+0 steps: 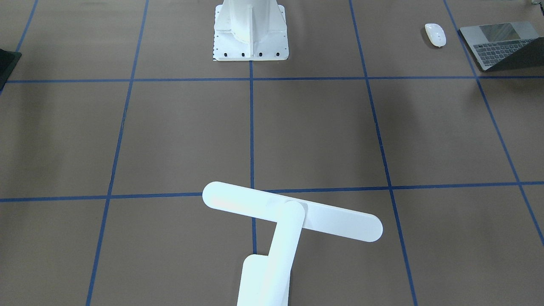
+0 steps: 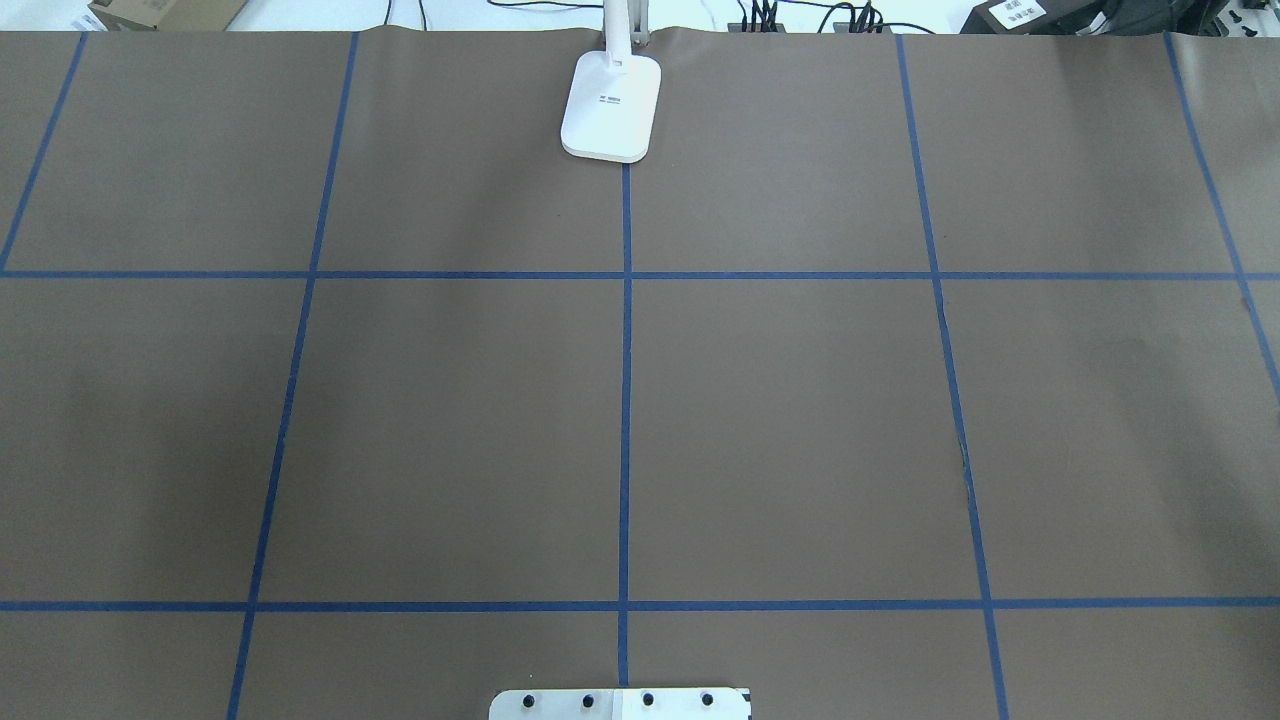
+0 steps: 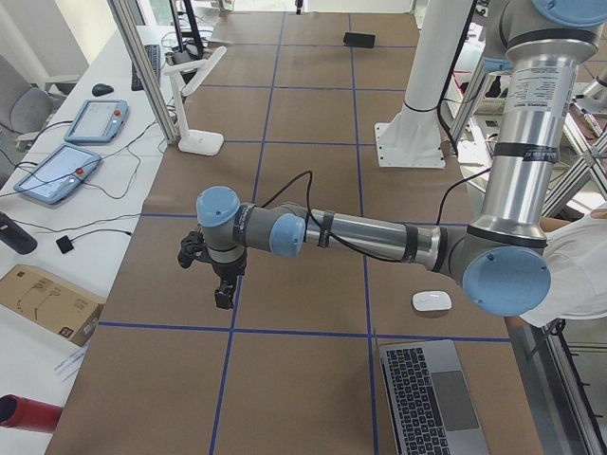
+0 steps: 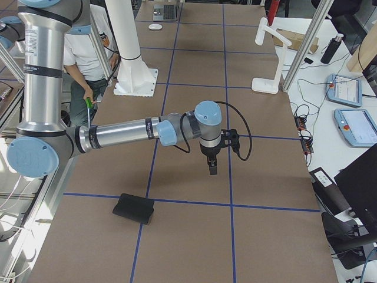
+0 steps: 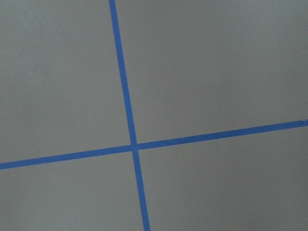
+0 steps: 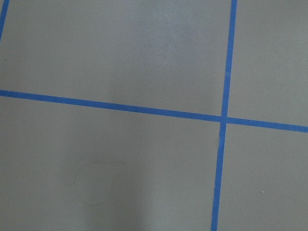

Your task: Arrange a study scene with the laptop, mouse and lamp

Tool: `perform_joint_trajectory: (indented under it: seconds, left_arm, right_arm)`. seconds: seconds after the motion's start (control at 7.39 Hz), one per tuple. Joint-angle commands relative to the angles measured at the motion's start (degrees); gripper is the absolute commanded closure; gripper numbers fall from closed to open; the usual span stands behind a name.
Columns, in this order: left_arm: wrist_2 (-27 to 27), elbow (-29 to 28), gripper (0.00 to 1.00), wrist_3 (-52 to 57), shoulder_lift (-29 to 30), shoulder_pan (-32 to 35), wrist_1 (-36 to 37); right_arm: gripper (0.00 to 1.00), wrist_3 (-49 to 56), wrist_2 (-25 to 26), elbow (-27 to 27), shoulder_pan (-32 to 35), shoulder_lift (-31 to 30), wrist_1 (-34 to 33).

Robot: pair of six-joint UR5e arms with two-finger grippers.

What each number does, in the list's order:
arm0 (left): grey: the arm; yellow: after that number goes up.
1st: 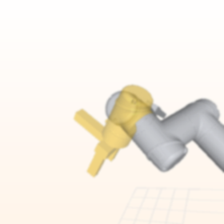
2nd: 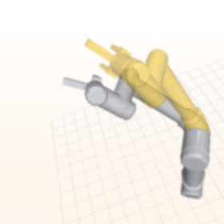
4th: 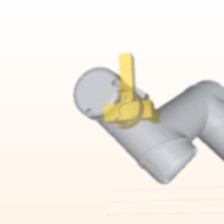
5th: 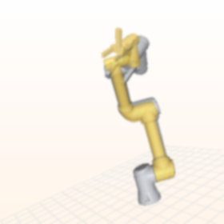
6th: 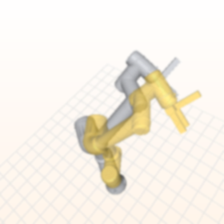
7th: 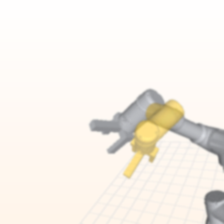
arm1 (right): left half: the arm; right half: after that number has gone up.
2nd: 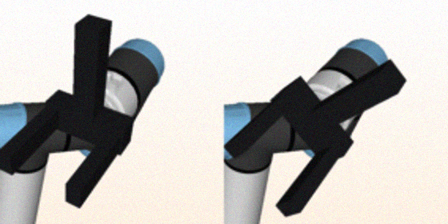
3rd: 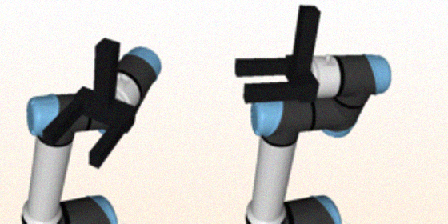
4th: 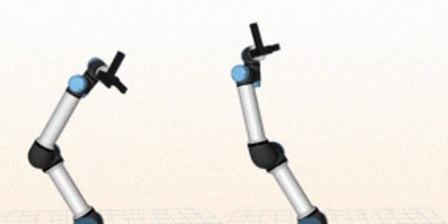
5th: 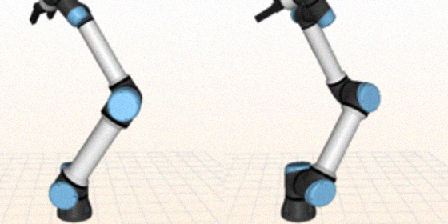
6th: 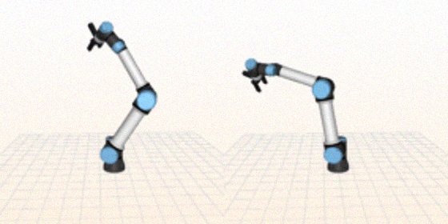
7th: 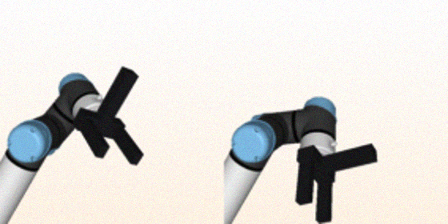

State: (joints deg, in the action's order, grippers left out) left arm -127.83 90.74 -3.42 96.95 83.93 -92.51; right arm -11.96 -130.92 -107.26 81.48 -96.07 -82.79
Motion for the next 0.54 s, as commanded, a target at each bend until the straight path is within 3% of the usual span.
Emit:
perform_joint_trajectory:
  seconds: [0.0,0.41]
  left_arm:
    - [-0.4,0.8,0.01,0.0,-0.7,0.1,0.4]
    - [-0.4,0.4,0.01,0.0,-1.6,0.0,-0.6]
  right_arm:
    - [0.01,0.0,0.0,-0.2,0.0,-0.1,0.0]
    - [0.01,0.0,-0.7,-0.3,0.0,-0.3,0.0]
